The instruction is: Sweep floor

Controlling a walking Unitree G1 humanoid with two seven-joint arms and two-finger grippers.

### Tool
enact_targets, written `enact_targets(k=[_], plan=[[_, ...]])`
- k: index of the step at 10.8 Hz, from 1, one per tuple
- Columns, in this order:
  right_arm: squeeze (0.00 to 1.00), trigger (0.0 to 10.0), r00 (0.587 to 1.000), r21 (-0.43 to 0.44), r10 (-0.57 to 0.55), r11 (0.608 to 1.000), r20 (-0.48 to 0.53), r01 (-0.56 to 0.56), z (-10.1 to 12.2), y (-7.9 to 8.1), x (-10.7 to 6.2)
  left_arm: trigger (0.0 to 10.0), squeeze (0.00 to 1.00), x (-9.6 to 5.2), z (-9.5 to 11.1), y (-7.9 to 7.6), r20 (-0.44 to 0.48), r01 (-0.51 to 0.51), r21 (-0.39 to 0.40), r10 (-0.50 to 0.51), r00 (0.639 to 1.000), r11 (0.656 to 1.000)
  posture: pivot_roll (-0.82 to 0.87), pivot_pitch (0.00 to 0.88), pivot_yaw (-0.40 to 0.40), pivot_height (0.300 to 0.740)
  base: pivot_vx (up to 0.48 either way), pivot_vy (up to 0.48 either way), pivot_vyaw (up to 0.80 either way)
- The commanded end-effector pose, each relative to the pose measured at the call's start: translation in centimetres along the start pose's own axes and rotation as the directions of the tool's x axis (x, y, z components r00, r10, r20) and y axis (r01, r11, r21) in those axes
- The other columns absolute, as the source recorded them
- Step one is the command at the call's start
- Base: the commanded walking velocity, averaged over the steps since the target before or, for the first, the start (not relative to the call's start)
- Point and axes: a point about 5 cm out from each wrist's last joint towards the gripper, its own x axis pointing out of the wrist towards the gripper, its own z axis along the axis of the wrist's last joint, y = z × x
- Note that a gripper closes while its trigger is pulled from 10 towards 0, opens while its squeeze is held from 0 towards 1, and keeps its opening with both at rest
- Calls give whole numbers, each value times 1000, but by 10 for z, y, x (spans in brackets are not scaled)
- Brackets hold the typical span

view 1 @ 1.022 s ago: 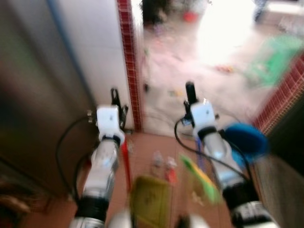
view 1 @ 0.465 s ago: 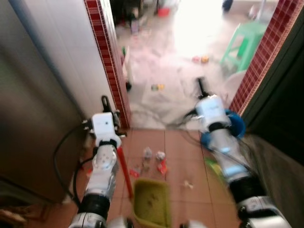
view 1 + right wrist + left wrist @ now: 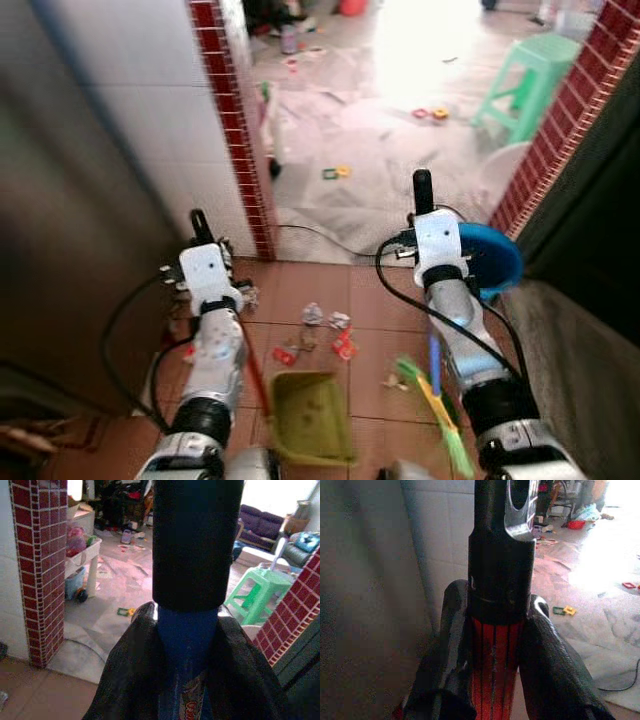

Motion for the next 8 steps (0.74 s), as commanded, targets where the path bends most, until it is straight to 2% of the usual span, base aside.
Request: enact_targets(k=[1, 3, 4, 6, 7, 8], plan=[[0, 10000, 998, -6, -33, 999, 46, 33, 7, -6, -1, 10000, 0, 7, 11, 0, 52, -12, -14, 12, 999, 1000, -114, 39, 56, 740, 0, 0, 0], [0, 10000, 999, 124, -41, 991, -27, 44, -1, -1, -7, 10000, 0, 10, 1, 0, -17, -48, -31, 48, 999, 998, -134, 71, 66, 740, 0, 0, 0], [0, 10000, 999, 149, -27, 988, -21, 30, 4, 2, -6, 10000, 0, 10, -6, -2, -55, -49, -13, 48, 997, 999, -158, 74, 77, 740, 0, 0, 0], [0, 10000, 997, 213, 80, 974, -5, -77, 14, 14, -5, 10000, 0, 1, -24, -2, -135, -47, 8, 48, 990, 999, -206, 69, 83, 740, 0, 0, 0], [0, 10000, 989, 310, 151, 940, -2, -142, 19, 15, -6, 10000, 0, -2, -28, -8, -141, -8, 16, 10, 990, 1000, -208, 60, 77, 740, 0, 0, 0], [0, 10000, 973, 356, 232, 911, -19, -210, 19, 19, -8, 10000, 0, -1, -26, -10, -134, 3, 32, 1, 991, 999, -212, 51, 73, 740, 0, 0, 0]])
